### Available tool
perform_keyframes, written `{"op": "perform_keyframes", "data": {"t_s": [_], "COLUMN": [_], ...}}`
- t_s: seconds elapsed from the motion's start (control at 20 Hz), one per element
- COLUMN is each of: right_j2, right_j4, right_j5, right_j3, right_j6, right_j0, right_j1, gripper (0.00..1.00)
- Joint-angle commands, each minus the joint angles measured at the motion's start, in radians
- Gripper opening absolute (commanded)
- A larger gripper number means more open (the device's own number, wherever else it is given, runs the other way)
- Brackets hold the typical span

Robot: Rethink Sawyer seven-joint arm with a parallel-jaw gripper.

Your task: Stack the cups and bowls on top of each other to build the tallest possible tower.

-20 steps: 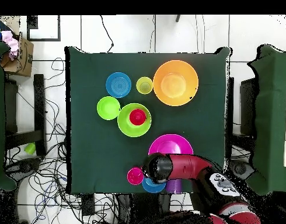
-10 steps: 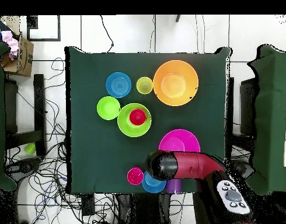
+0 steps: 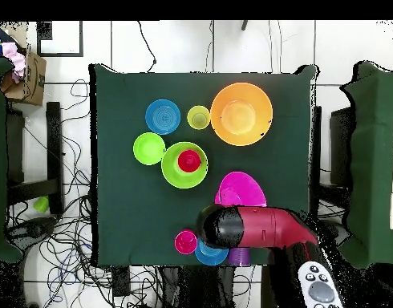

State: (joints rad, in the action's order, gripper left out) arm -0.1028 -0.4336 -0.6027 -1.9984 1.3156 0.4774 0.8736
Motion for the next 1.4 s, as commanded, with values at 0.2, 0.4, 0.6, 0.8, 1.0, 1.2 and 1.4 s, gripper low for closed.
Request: {"op": "perform_keyframes", "data": {"t_s": [0.2, 0.4, 0.6, 0.8, 1.0, 1.2, 1.4], "right_j2": [0.012, -0.001, 0.0, -0.011, -0.038, -0.032, -0.012], "right_j4": [0.033, 0.051, 0.065, 0.076, 0.111, 0.136, 0.151], "right_j5": [-0.282, -0.316, -0.408, -0.409, -0.362, -0.385, -0.386], "right_j3": [0.102, 0.099, 0.112, 0.138, 0.174, 0.215, 0.264], "right_j6": [0.085, 0.059, 0.052, 0.105, 0.135, 0.168, 0.241], "right_j0": [-0.08, -0.068, -0.077, -0.105, -0.119, -0.15, -0.198], "right_j1": [0.119, 0.148, 0.196, 0.192, 0.154, 0.132, 0.079], "gripper": [0.0, 0.0, 0.0, 0.0, 0.0, 0.0, 0.0]}}
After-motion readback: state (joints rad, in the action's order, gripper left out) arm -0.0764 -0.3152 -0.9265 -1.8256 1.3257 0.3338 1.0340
